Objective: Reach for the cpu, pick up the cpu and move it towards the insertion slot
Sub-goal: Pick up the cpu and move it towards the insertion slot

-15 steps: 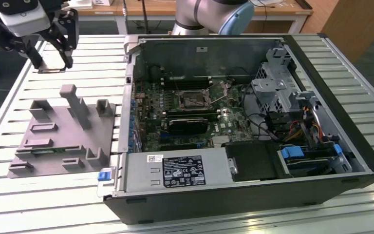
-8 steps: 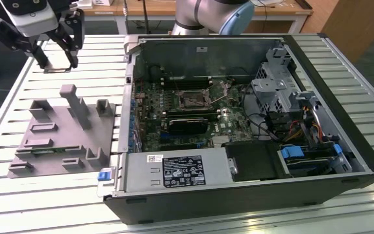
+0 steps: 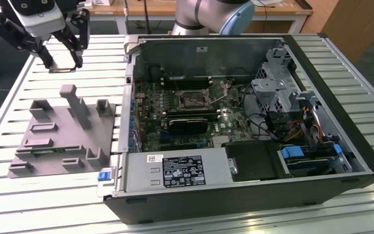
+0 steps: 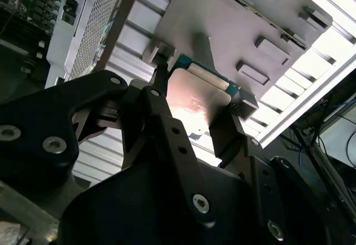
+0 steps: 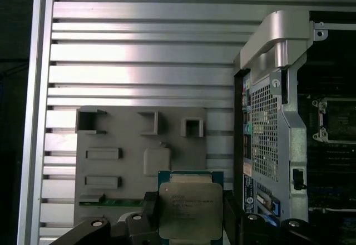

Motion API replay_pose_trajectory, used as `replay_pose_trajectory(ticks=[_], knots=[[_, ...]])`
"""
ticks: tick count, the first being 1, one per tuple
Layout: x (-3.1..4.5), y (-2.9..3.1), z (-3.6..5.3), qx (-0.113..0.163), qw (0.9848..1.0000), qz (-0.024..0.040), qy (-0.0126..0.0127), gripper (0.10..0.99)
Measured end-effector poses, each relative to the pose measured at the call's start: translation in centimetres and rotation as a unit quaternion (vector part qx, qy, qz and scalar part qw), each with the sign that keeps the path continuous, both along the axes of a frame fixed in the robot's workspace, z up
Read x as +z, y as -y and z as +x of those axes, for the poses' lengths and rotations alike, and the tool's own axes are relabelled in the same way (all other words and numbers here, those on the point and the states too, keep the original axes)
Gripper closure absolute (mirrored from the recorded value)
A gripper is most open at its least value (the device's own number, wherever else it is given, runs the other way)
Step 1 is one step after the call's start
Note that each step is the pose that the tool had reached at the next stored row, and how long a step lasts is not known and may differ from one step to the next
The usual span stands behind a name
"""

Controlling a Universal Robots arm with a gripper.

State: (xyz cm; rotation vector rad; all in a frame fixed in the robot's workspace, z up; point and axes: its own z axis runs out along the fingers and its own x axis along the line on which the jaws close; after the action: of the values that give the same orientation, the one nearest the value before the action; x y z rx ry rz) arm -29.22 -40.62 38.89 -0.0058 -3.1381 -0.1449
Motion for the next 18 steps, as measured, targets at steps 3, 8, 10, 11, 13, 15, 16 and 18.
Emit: replay_pose_trajectory(ticks=[3,8,10,11,13,15,16,18], knots=[[0.00,0.01,0.43,0.000,1.0000,0.0003,0.0000,0.541],[0.00,0.04,1.31,0.000,1.0000,0.0011,0.0000,0.541],[0.00,0.05,1.69,0.000,1.0000,0.0015,0.0000,0.541],[0.00,0.05,1.90,0.000,1.0000,0.0016,0.0000,0.541],[0.00,0.06,2.37,0.000,1.0000,0.0019,0.0000,0.541],[0.00,0.06,2.83,0.000,1.0000,0.0022,0.0000,0.541],[0.00,0.06,3.07,0.000,1.0000,0.0023,0.0000,0.541],[0.01,0.06,3.54,0.000,1.0000,0.0026,0.0000,0.541]])
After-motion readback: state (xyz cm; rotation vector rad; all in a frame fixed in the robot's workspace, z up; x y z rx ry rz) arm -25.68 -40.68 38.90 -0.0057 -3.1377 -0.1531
